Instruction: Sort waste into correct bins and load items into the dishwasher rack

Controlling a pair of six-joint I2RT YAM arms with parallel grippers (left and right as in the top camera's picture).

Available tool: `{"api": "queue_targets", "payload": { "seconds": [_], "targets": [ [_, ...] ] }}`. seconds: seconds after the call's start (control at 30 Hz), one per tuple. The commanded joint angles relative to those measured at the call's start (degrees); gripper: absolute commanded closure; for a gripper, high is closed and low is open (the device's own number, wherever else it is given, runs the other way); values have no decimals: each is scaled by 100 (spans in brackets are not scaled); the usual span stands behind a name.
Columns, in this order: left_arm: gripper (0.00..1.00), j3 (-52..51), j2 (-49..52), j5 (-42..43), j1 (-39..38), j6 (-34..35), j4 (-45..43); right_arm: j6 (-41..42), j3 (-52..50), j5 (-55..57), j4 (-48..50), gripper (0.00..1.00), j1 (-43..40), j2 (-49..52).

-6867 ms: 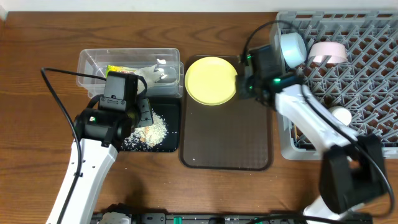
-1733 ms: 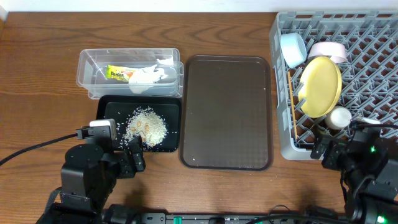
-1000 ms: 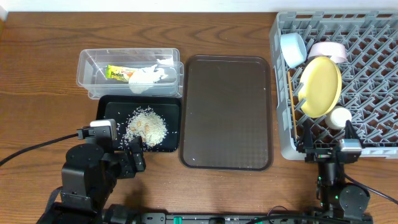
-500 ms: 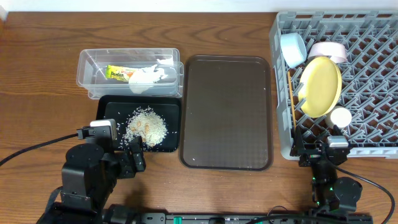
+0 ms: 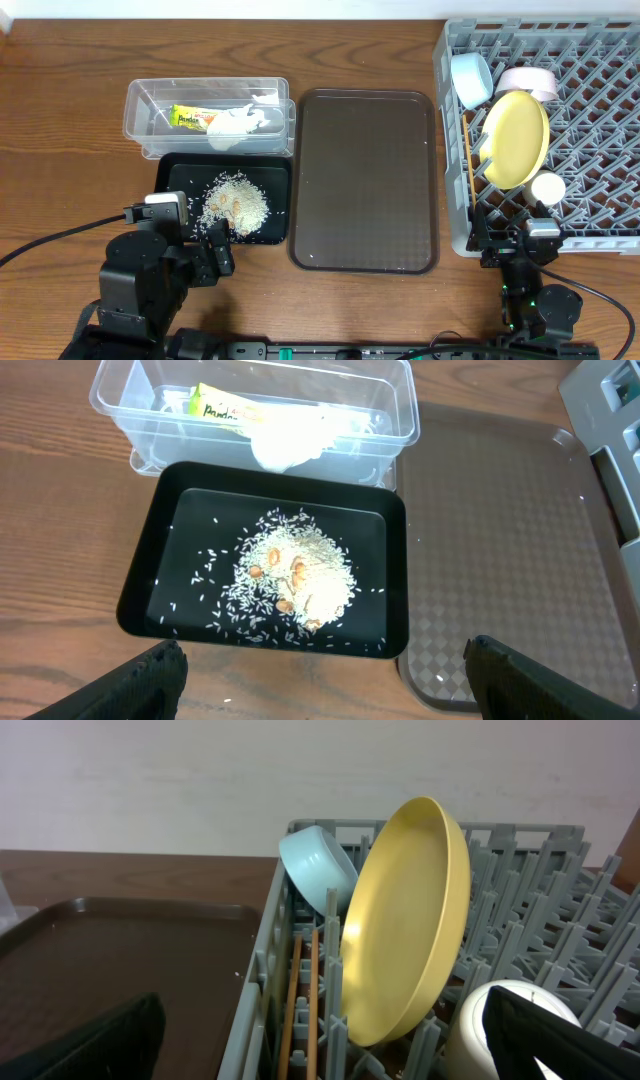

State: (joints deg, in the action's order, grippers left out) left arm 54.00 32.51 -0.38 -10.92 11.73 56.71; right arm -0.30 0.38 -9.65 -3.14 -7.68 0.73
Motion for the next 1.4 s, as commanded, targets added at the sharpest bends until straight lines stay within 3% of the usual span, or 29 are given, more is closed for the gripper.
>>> {"api": "queue_targets", "payload": {
  "seconds": [0.0, 0.57, 0.77, 0.9, 1.37],
  "targets": [
    [9, -15, -4, -28, 24, -52, 0, -61, -7, -90, -15, 1, 59, -9],
    [9, -20, -26, -31, 24, -55, 9, -61, -7, -92, -15, 1, 59, -9],
    [8, -332, -514, -181, 280, -280, -52, -61, -7, -90, -15, 1, 59, -9],
    [9, -1176, -1139, -181, 514, -562, -763, -61, -7, -90, -15, 1, 59, -9],
    [8, -4697, -3176, -179, 817, -1027, -5034, -61, -7, -90, -15, 1, 59, -9]
  ]
}}
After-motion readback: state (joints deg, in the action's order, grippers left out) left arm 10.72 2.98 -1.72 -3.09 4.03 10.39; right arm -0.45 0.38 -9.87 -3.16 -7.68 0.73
